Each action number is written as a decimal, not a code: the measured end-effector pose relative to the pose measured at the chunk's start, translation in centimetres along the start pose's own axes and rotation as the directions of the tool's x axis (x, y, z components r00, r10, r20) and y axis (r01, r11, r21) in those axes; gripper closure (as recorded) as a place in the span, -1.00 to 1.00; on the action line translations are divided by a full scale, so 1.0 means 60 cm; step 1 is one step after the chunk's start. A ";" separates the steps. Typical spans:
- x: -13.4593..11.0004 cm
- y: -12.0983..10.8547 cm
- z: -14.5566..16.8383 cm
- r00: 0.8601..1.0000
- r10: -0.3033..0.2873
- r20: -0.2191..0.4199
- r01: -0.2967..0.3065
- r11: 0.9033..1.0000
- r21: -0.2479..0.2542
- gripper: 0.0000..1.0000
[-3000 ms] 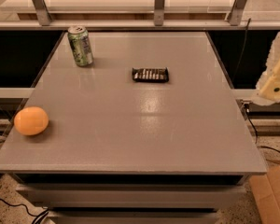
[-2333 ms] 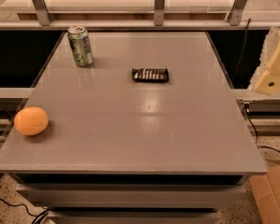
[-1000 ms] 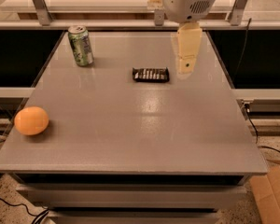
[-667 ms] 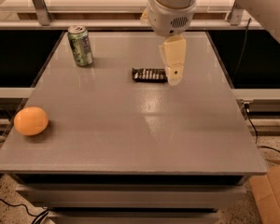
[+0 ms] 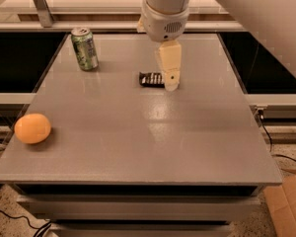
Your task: Move rxbar chocolate near orange
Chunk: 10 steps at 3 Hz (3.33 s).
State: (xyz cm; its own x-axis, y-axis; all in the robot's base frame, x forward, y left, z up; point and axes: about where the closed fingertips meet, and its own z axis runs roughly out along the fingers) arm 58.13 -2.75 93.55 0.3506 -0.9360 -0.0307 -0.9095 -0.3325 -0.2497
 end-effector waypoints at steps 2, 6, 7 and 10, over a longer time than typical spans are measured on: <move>-0.029 -0.059 0.099 1.000 0.000 -0.014 -0.001 0.995 -0.099 -1.00; 0.056 -0.065 0.232 0.984 0.174 -0.041 -0.178 0.968 -0.176 -0.67; 0.065 -0.066 0.233 0.983 0.180 -0.039 -0.184 0.967 -0.176 -0.22; 0.064 -0.076 0.194 0.983 0.179 -0.039 -0.183 0.967 -0.175 1.00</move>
Offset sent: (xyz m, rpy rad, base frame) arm 0.0524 0.0427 -0.0775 -0.1102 0.1708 -0.0311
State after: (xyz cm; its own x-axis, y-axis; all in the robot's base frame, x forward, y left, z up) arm 66.21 -3.47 83.33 0.1729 -0.9842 -0.0372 -0.9832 -0.1703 -0.0661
